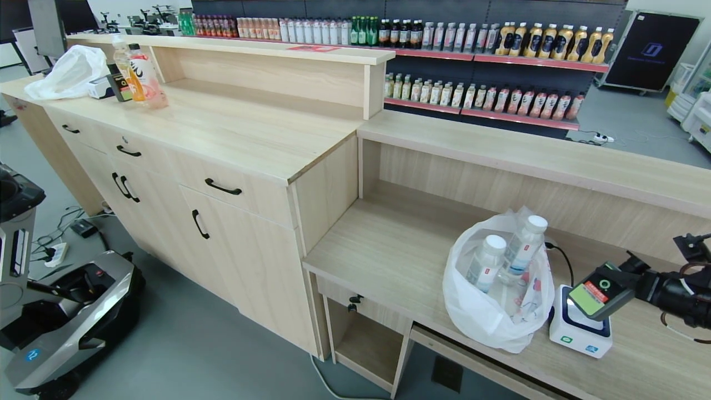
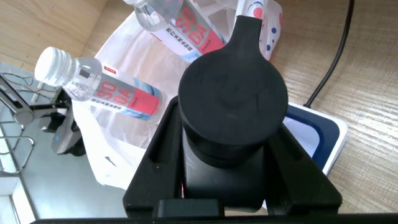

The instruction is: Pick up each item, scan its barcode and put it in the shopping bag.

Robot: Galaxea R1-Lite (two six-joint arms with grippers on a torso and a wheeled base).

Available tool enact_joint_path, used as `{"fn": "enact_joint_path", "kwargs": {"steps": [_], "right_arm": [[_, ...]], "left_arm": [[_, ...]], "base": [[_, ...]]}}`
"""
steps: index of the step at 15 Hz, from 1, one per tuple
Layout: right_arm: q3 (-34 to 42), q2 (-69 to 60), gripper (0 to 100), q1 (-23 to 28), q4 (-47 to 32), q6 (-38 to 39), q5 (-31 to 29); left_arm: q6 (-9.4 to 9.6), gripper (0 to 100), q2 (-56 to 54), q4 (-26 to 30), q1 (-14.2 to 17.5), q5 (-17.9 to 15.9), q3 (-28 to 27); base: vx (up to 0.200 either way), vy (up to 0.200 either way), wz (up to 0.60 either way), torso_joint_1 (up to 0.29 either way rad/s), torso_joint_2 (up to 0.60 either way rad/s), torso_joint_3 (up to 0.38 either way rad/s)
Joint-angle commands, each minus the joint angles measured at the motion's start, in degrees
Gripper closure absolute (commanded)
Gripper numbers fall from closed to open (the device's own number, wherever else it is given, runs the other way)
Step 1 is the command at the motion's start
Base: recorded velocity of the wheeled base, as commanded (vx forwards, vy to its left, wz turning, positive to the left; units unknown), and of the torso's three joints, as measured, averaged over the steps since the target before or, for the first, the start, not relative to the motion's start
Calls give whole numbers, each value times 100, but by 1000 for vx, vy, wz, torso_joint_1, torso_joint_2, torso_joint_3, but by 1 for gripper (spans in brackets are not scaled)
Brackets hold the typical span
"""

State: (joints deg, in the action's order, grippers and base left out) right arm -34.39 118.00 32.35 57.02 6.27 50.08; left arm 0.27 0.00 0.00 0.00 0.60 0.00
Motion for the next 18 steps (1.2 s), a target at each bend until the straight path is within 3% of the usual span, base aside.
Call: {"fn": "enact_joint_path", "kwargs": {"steps": [1,18], "right_arm": [[-6,135,100,-10,99,-11,2],[-208,469,100,-63,310,-11,2]], "left_arm": [[0,100,0,0,0,2,0],[0,100,0,0,0,2,0]], "base": [[0,0,0,0,0,0],[0,0,0,0,0,0]]}}
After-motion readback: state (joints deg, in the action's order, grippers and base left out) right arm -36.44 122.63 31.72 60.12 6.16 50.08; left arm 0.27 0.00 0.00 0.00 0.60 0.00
